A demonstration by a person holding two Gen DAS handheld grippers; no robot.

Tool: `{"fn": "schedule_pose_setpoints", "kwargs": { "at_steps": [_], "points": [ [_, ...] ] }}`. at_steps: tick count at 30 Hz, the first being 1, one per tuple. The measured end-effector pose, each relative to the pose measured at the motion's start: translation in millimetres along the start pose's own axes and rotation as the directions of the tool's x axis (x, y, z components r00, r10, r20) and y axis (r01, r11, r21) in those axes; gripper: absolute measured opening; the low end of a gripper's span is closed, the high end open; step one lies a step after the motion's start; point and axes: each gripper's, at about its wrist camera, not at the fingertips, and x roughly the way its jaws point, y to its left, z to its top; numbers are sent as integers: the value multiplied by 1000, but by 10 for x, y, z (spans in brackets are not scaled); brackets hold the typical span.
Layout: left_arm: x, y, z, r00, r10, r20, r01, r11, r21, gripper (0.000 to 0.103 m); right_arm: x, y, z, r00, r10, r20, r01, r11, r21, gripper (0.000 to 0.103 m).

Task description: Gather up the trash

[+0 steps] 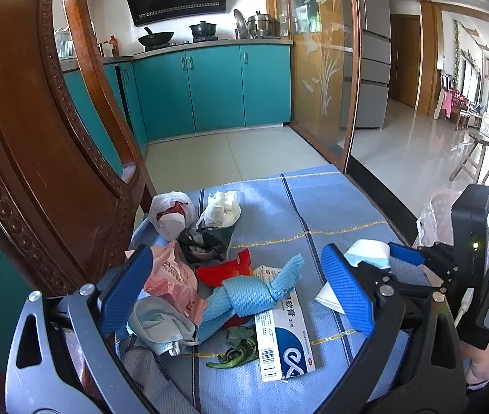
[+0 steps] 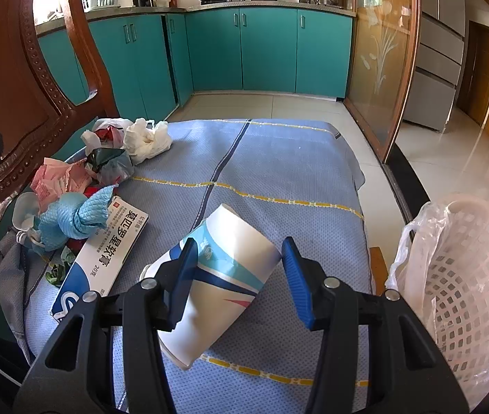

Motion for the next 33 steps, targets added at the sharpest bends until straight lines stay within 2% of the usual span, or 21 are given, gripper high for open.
{"fn": "schedule_pose_setpoints", "kwargs": {
  "at_steps": [3,15,20,24,28,29,30,33],
  "points": [
    [12,7,-9,1000,3,-11,-3,1000,2,98,-42,-10,17,1000,11,20,-11,1000,4,43],
    [54,67,-34,999,-15,-45,14,1000,-21,98,-196,-70,55,995,0,98,-3,1000,21,43],
    [72,146,-48,996,-61,-57,58,997,-46,97,-267,-119,75,992,-12,125,8,999,33,43],
    [172,224,-81,987,-121,-110,111,989,-93,84,-307,-160,90,991,-13,136,7,999,45,43],
    [345,178,-152,967,-172,-188,152,981,-119,74,-341,-183,102,990,-11,142,4,999,50,43],
    [369,146,-180,962,-181,-203,161,980,-113,69,-352,-186,103,989,-13,144,6,999,48,43],
    [418,76,-213,951,-199,-237,182,979,-94,63,-363,-190,104,989,-15,147,9,999,46,43],
    [517,-98,-331,925,-207,-318,204,978,-42,53,-383,-207,99,988,-16,151,10,999,45,43]
  ]
}}
